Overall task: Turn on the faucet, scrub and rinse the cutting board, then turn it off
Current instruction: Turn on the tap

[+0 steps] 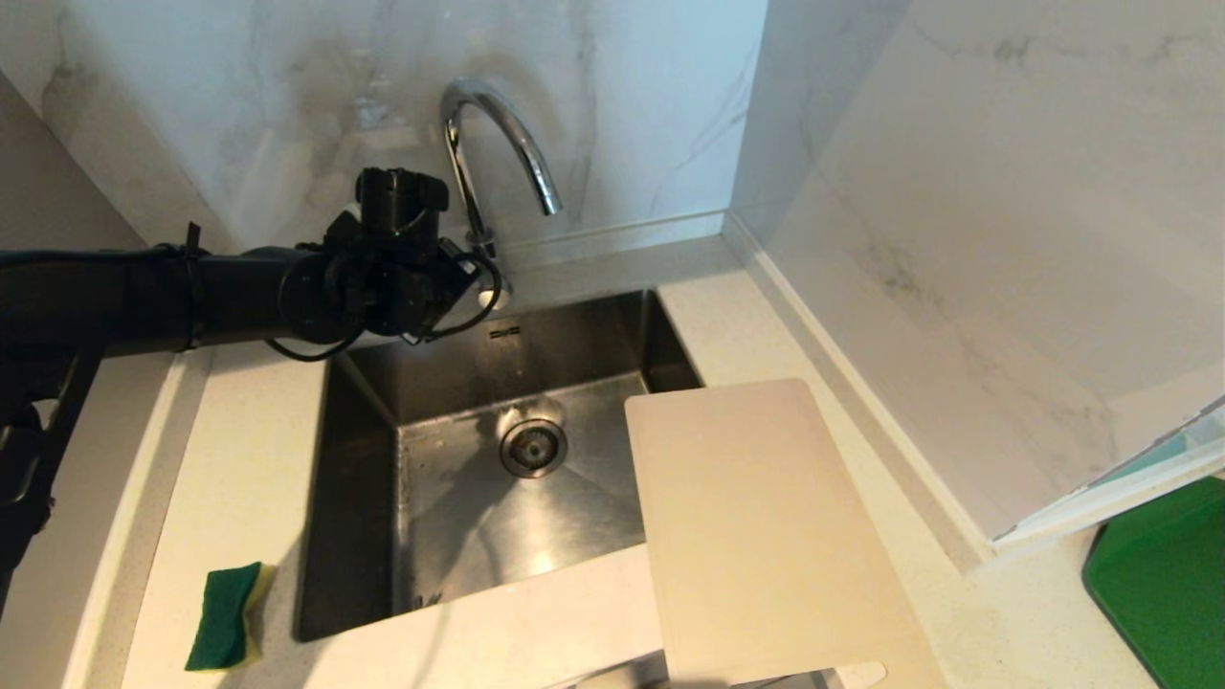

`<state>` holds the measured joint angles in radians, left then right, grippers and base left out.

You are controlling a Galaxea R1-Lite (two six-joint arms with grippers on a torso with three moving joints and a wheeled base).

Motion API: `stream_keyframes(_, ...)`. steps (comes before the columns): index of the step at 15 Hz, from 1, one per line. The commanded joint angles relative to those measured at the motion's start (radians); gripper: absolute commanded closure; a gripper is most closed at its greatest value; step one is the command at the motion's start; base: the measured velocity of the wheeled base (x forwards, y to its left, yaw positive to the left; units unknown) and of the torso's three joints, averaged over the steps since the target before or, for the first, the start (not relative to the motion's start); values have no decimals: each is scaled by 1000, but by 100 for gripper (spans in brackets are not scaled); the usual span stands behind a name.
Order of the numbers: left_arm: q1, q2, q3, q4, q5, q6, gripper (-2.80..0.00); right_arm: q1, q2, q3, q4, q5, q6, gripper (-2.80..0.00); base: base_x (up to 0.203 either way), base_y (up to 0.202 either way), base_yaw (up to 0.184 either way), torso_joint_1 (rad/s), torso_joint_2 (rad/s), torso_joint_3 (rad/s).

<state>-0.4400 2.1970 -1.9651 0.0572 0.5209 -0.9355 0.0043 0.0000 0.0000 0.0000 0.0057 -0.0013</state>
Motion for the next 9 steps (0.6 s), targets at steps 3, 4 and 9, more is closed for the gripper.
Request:
stream_keyframes(3, 1, 0, 0, -72, 8, -20, -280, 0, 0, 2, 0, 0, 0, 0, 0, 0, 0, 0, 0, 0)
stream_keyframes(4, 1, 1, 0, -75, 10, -20, -280, 0, 0, 2, 0, 0, 0, 0, 0, 0, 0, 0, 0, 0)
stream_keyframes(9, 21, 32, -1, -79, 78, -14, -280, 0, 0, 0, 0, 0, 0, 0, 0, 0, 0, 0, 0, 0)
